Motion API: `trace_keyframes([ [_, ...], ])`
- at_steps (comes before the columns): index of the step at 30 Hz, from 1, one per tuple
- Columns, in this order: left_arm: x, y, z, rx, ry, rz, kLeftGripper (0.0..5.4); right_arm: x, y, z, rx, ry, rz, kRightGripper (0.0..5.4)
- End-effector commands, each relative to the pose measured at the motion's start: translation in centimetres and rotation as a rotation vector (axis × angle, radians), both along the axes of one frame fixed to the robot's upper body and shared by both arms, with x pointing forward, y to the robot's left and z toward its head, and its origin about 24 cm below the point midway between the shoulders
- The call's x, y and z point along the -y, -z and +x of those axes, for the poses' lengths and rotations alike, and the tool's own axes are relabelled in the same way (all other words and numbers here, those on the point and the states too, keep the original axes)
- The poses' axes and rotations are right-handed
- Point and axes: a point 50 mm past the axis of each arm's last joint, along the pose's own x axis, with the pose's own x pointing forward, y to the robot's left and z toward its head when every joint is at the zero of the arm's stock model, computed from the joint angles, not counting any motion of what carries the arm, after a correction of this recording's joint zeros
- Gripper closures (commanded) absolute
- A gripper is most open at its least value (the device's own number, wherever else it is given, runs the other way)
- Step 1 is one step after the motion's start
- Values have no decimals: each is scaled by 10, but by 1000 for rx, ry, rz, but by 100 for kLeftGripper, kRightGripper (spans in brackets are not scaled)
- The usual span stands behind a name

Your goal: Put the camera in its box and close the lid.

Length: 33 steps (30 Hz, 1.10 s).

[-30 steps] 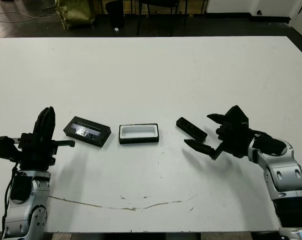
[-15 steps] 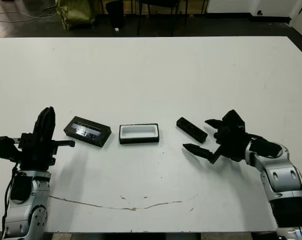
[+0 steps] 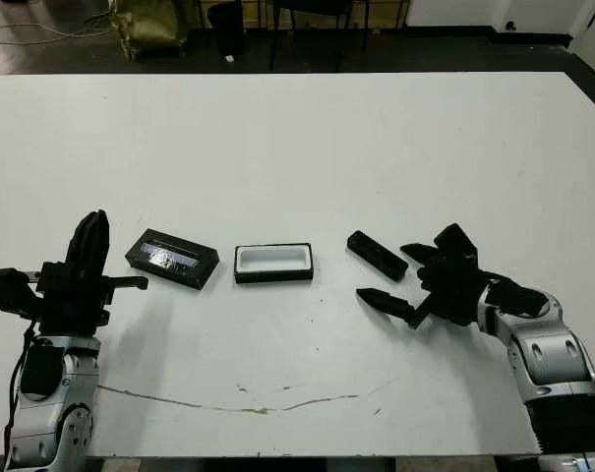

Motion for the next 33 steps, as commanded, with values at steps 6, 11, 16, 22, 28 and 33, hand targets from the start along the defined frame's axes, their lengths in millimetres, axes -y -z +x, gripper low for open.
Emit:
trace_keyframes([
  [6, -2, 7, -2, -37, -7, -4, 540, 2, 10, -8, -6, 112, -42, 214],
  [11, -2, 7, -1, -38, -7, -6, 540, 2, 8, -8, 30, 120, -47, 325],
  [16, -3, 7, -2, -42, -11, 7, 540, 3, 8, -8, 43, 104, -57, 436],
  [22, -2, 7, -2, -37, -13, 9, 540, 4, 7, -7, 43, 90, -33, 525],
  [28, -3, 7, -2, -42, -9, -4, 540, 7, 2, -2, 62, 65, -7, 527],
  [33, -2, 7, -2, -41, -11, 5, 540, 8, -17, 9, 140, 31, 55, 531],
])
